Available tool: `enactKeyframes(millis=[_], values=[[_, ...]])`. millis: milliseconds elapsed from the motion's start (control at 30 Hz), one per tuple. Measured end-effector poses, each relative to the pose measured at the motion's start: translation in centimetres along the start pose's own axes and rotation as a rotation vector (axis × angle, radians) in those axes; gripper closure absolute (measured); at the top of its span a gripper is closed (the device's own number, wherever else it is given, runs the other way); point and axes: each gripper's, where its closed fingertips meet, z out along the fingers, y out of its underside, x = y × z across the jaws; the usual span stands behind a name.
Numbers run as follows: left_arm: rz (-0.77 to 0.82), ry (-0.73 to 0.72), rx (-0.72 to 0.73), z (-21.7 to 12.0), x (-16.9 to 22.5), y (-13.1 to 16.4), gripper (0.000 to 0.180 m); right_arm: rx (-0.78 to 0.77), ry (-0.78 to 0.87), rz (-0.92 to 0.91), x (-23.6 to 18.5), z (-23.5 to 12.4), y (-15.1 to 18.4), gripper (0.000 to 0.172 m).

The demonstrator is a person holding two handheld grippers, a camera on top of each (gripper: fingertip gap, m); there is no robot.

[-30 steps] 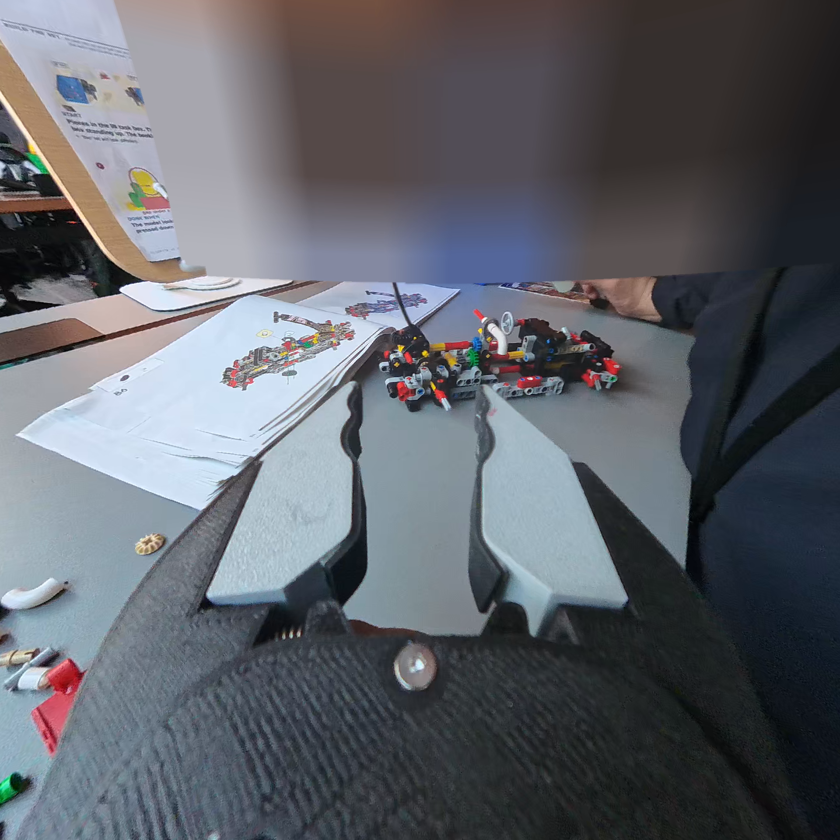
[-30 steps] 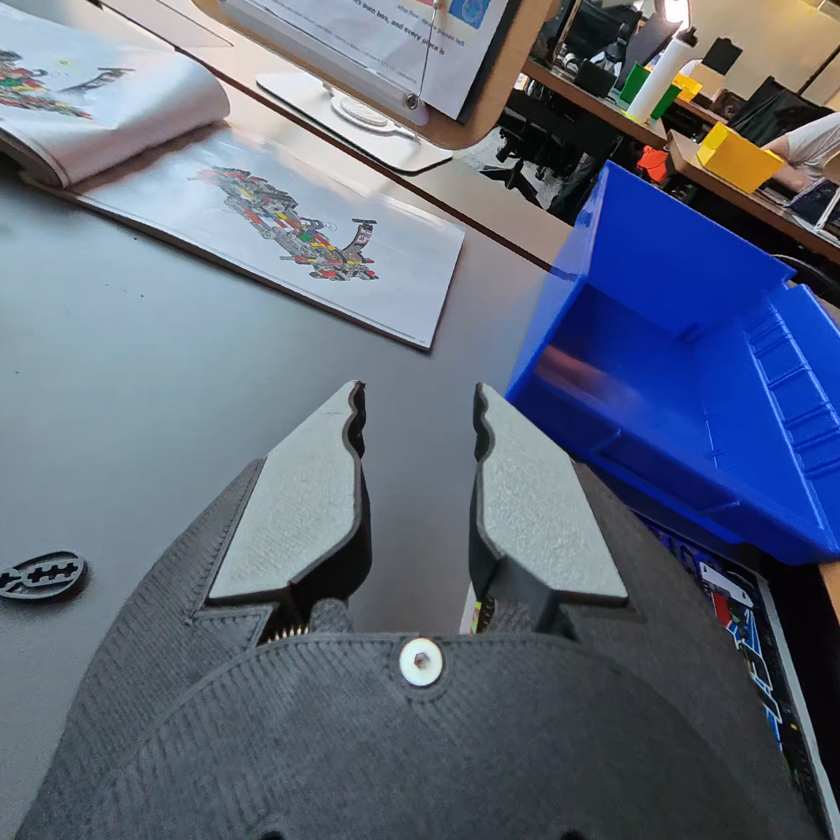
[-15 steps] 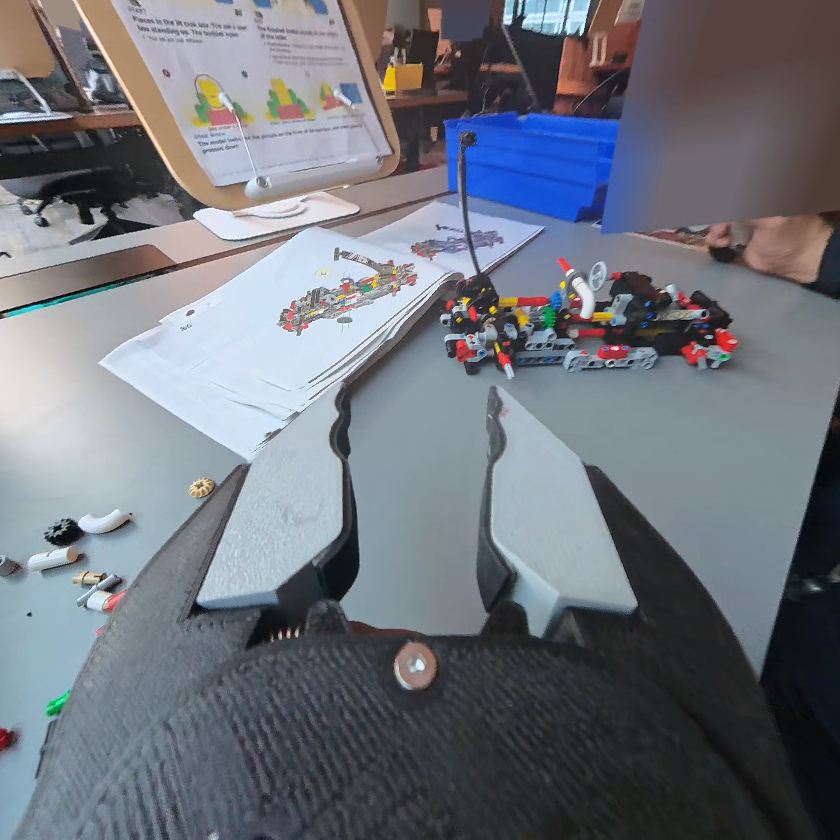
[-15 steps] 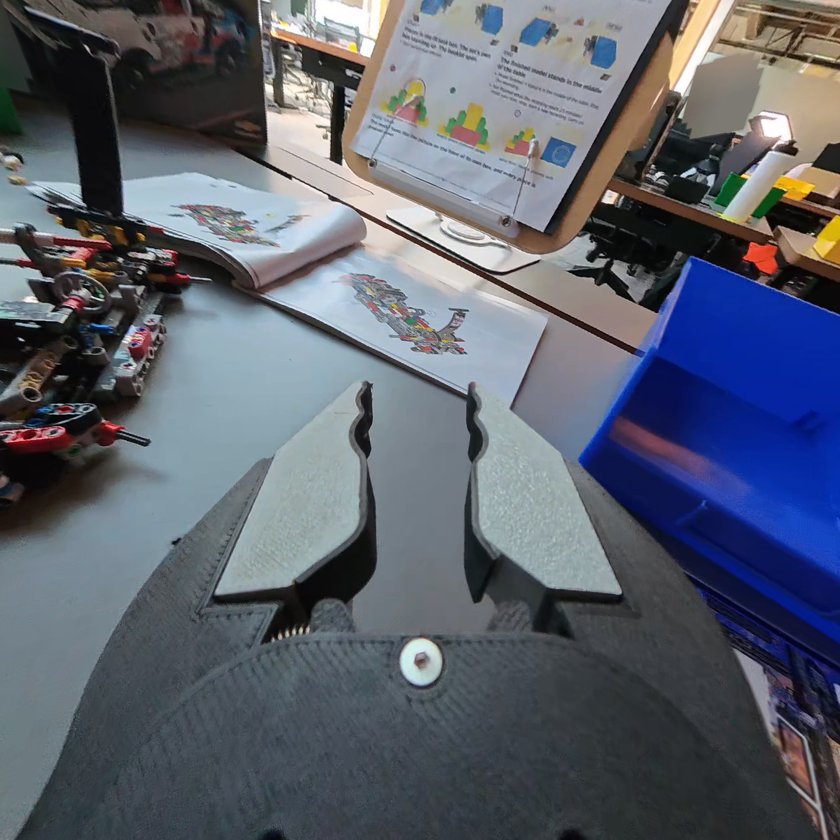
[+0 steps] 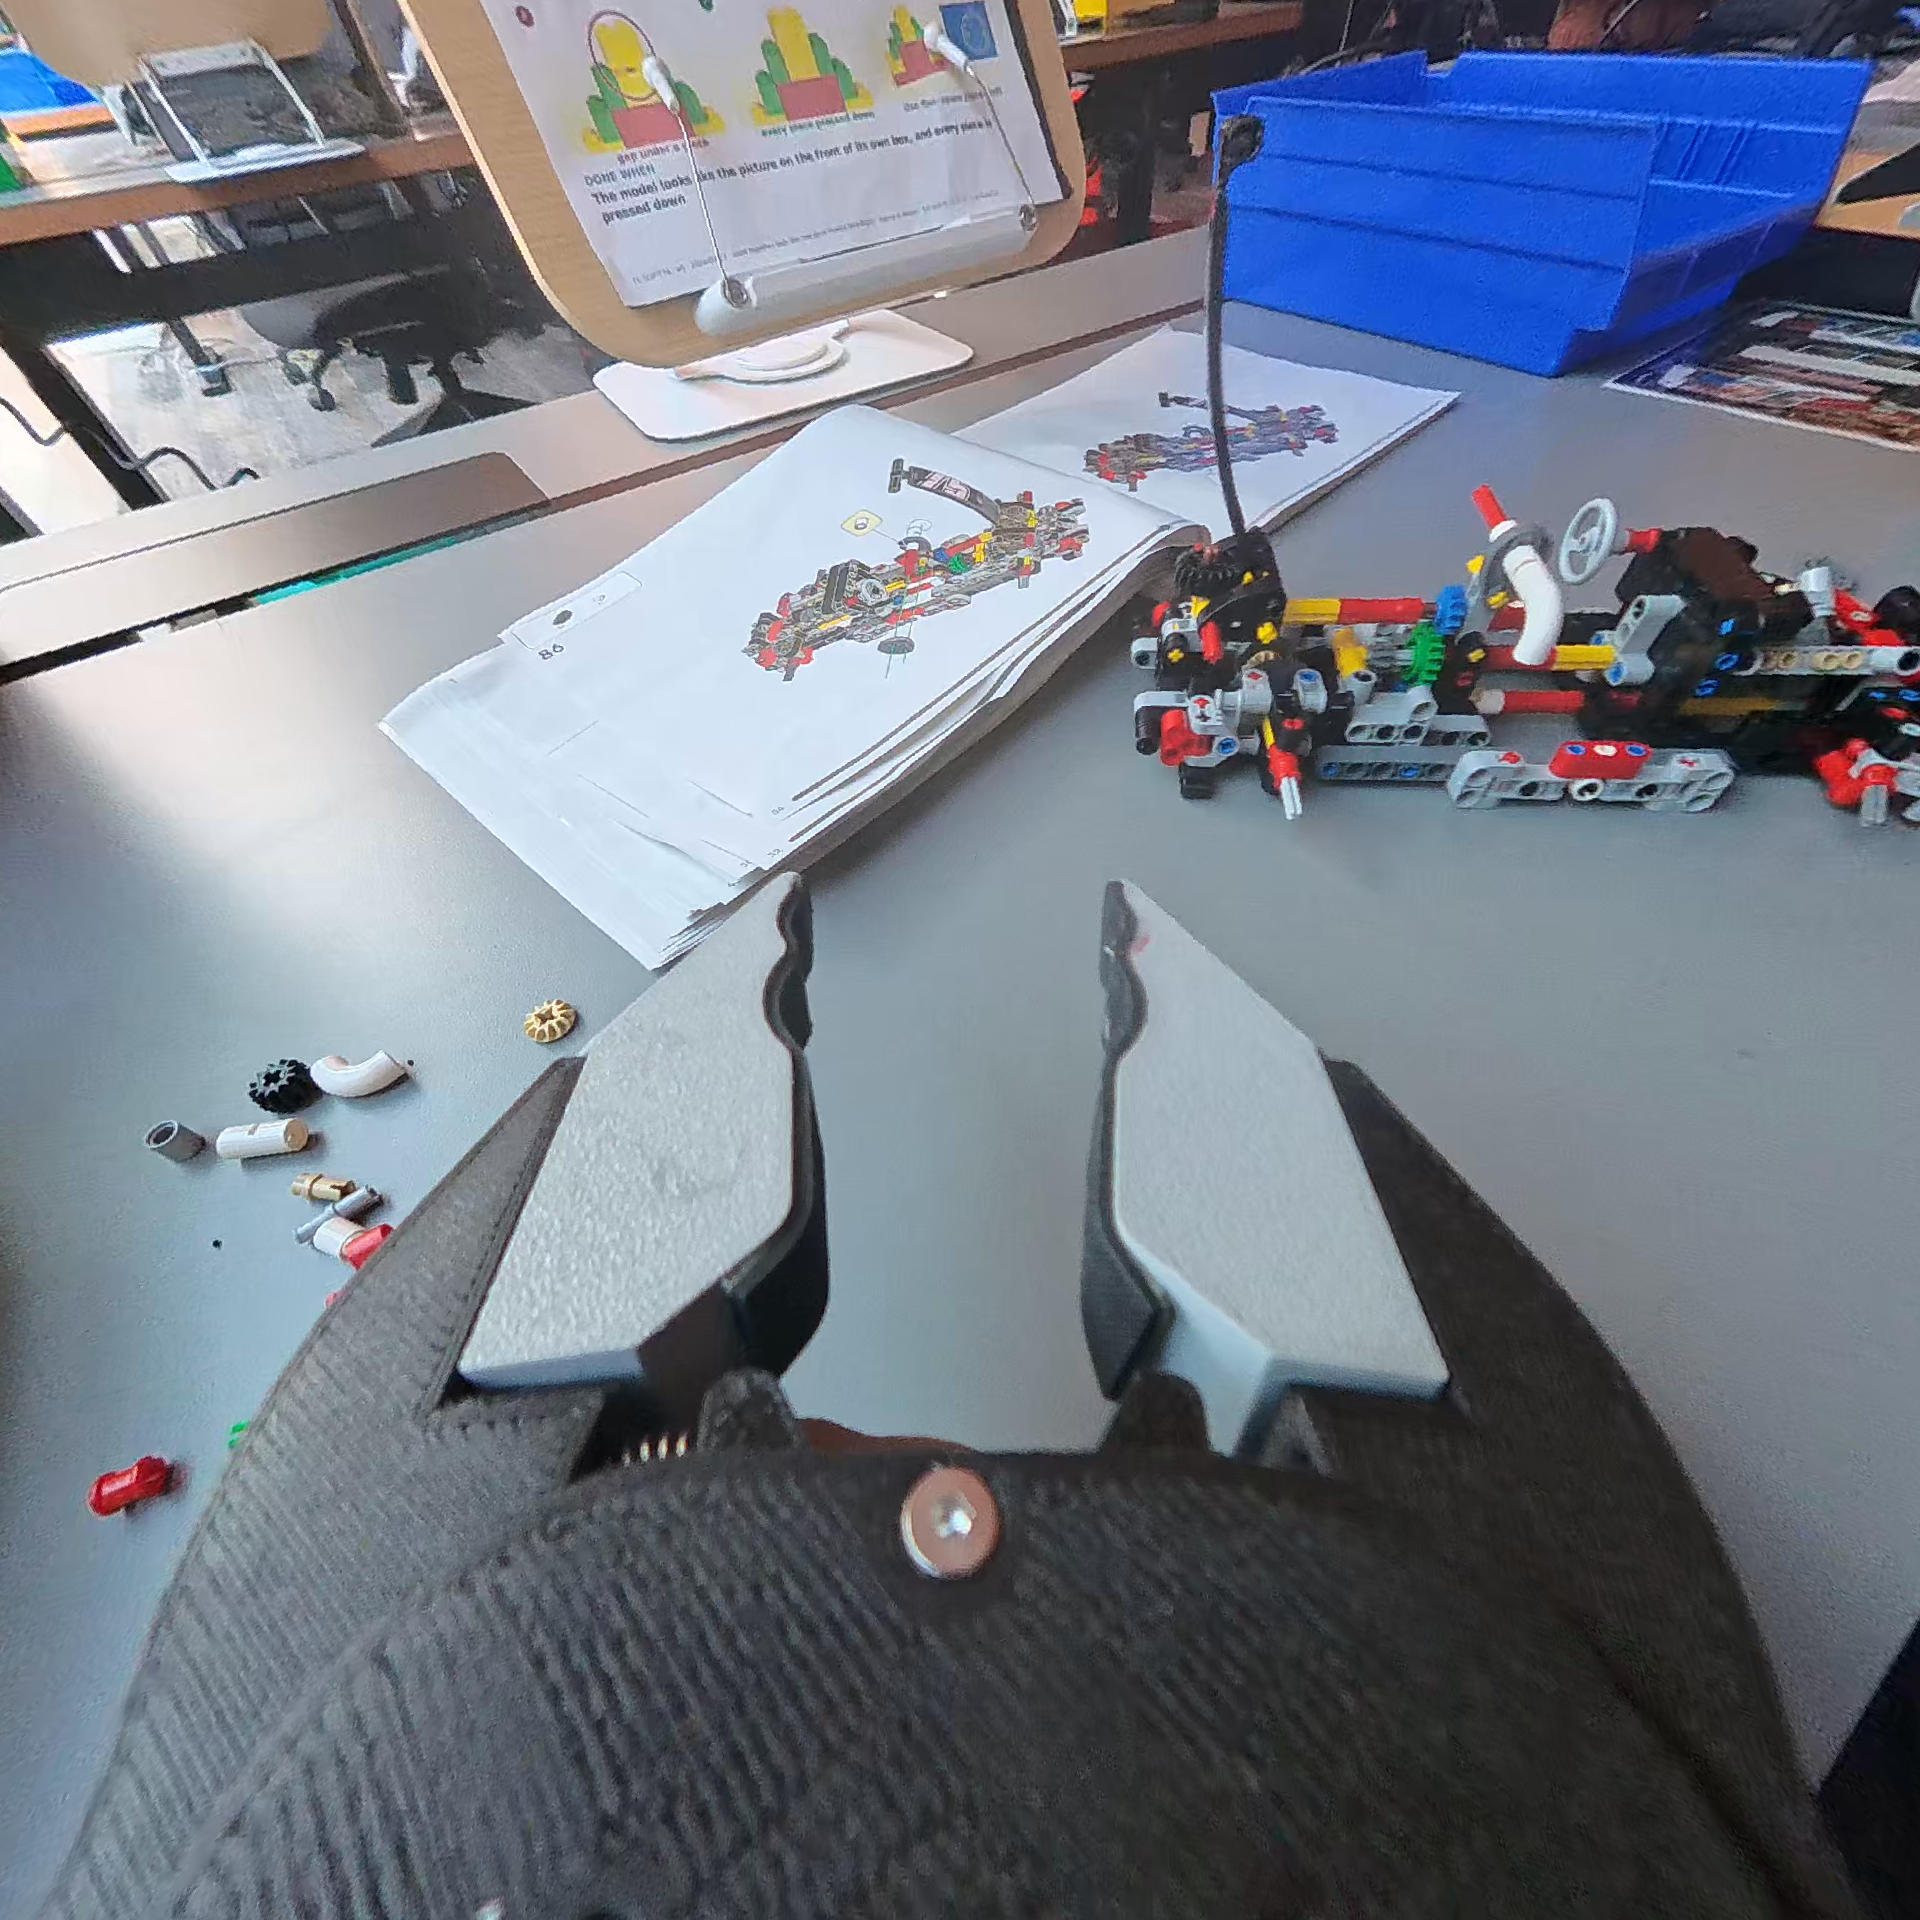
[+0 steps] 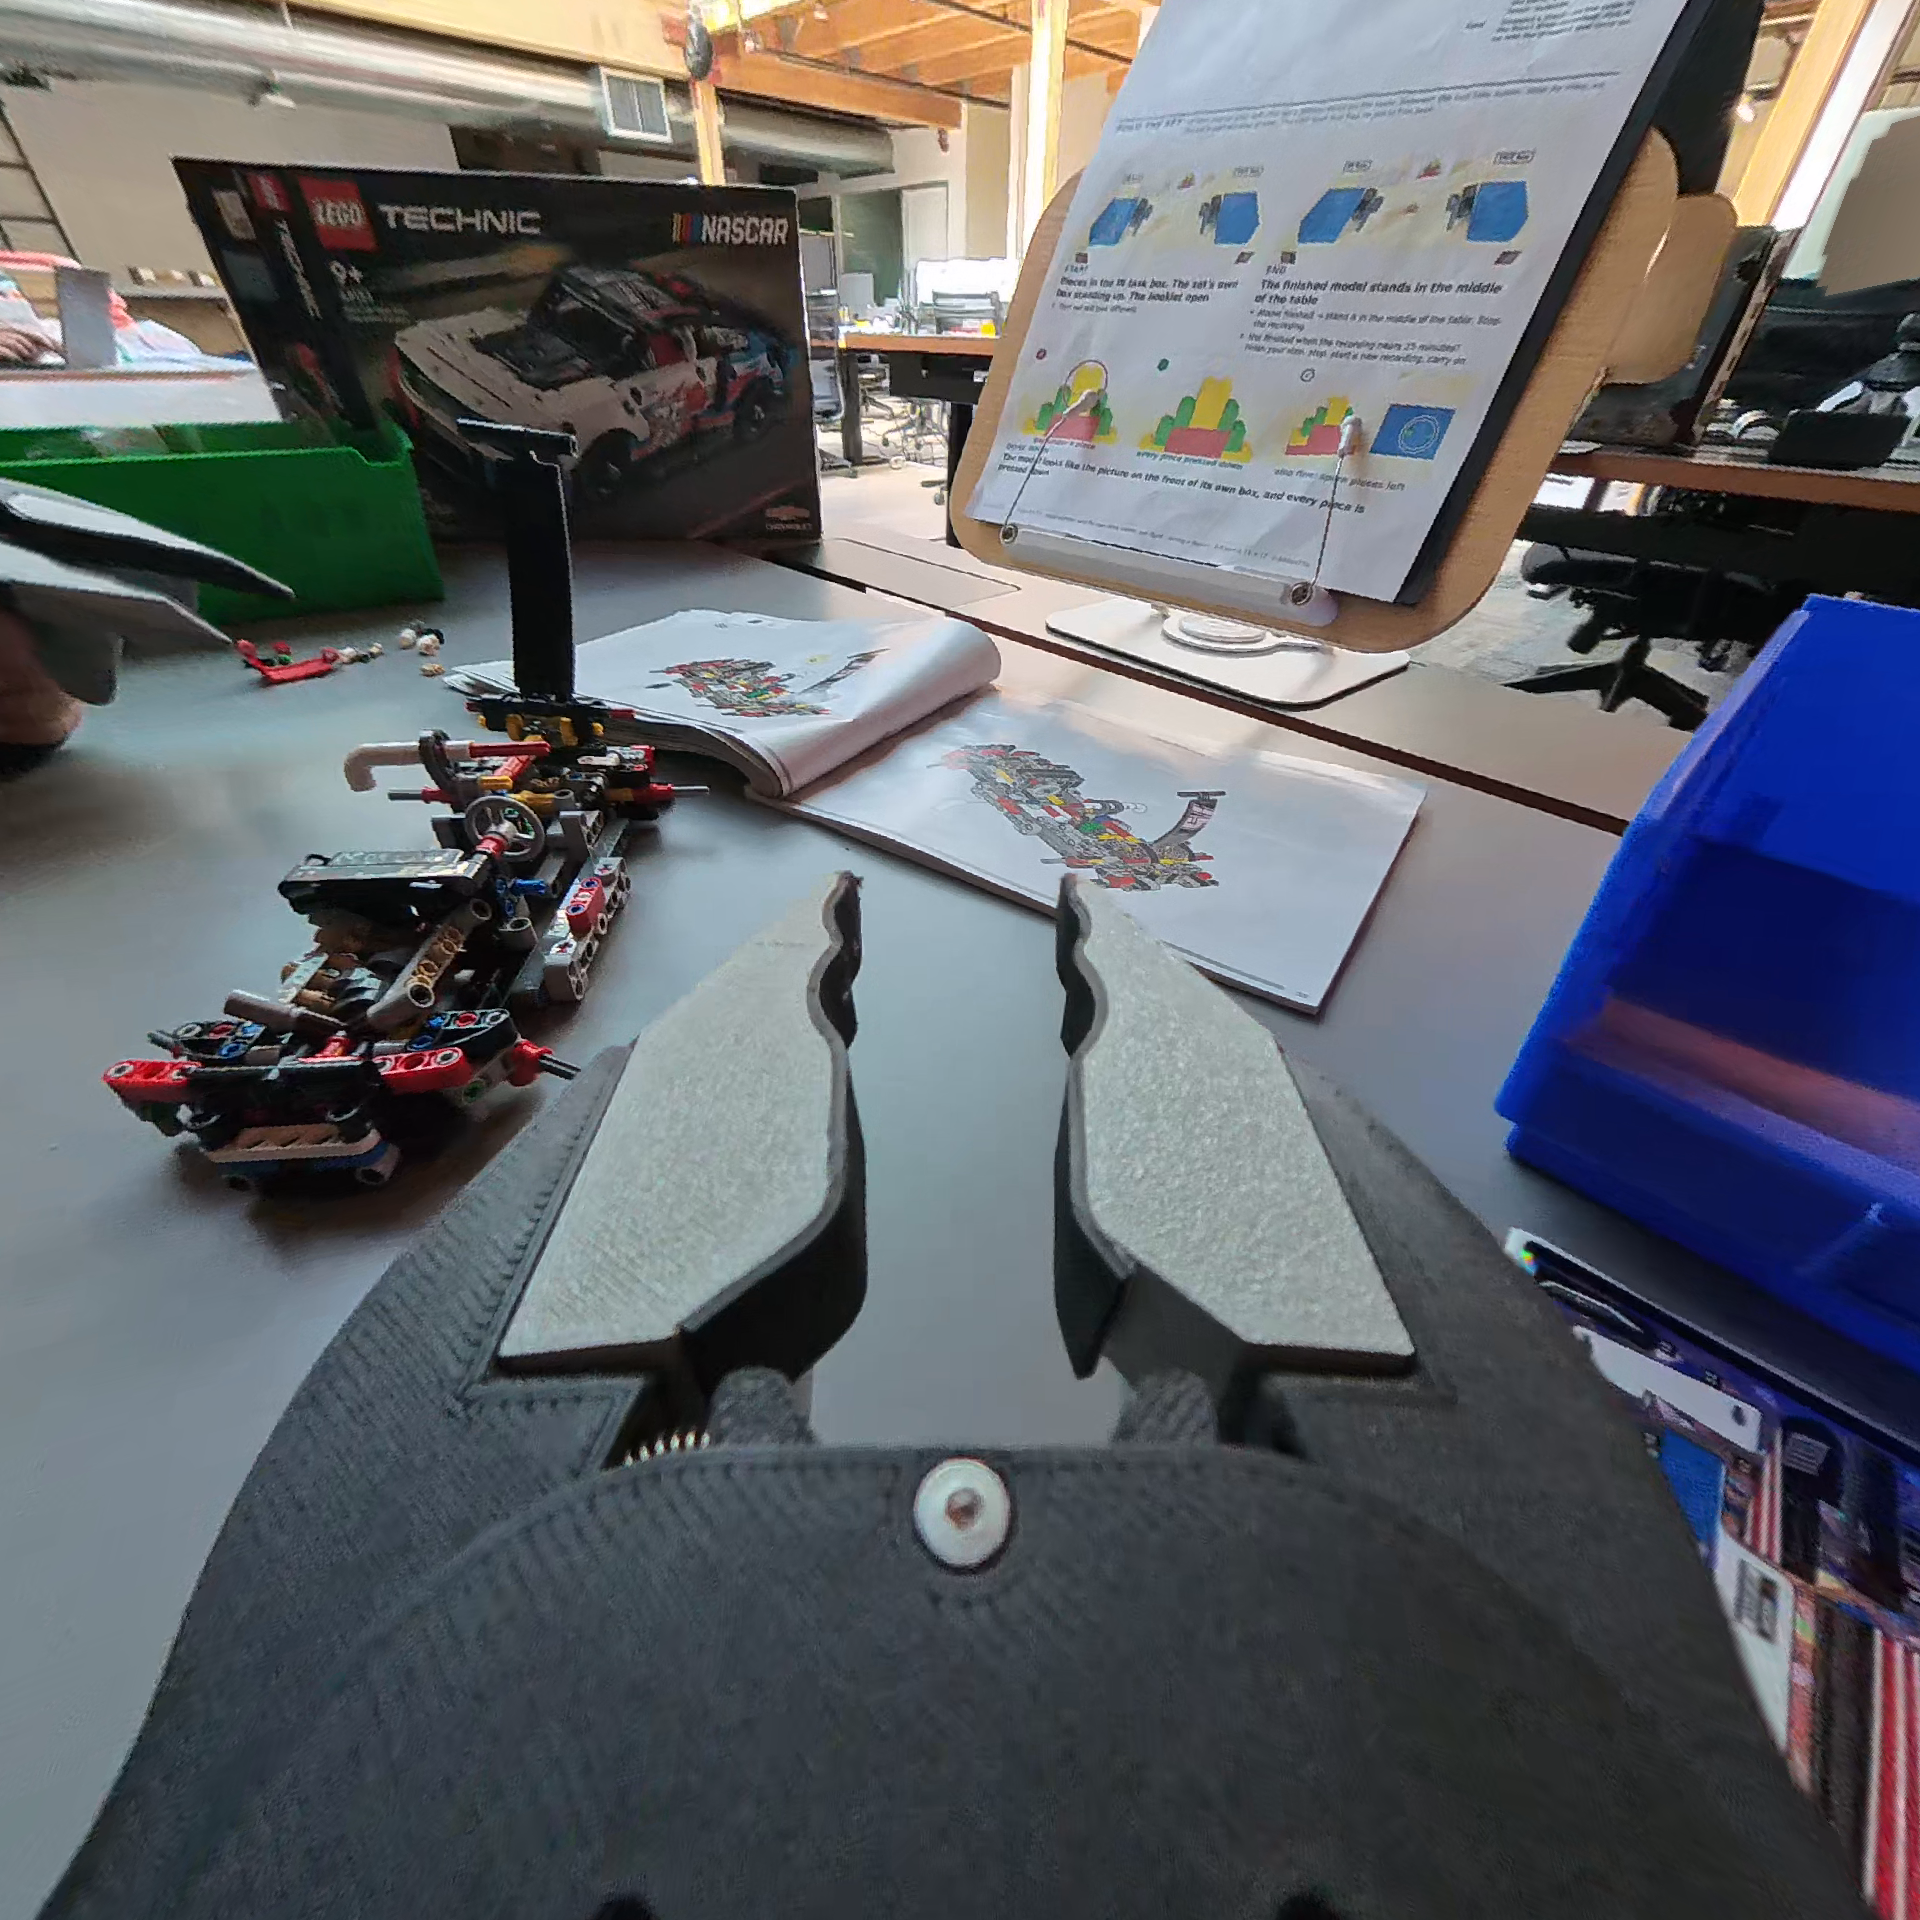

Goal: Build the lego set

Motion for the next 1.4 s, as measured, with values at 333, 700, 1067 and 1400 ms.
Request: enactKeyframes(millis=[333,700,1067,1400], values=[[-0.024,-0.028,0.013,-0.2,-0.5,-0.1,0.133,-0.084,-0.148,-0.009,-2.4,0.1,1.2,0.151],[-0.026,0.000,-0.008,0.1,-0.2,0.1,0.135,-0.504,-0.325,-0.046,-7.2,-1.4,7.4,0.131],[-0.029,-0.005,-0.020,0.2,-0.3,0.2,0.139,-0.617,-0.047,-0.014,-6.7,-1.5,9.2,0.131],[-0.029,-0.011,0.002,0.0,-0.4,0.0,0.143,-0.664,-0.052,-0.029,-6.8,-1.1,9.9,0.152]])
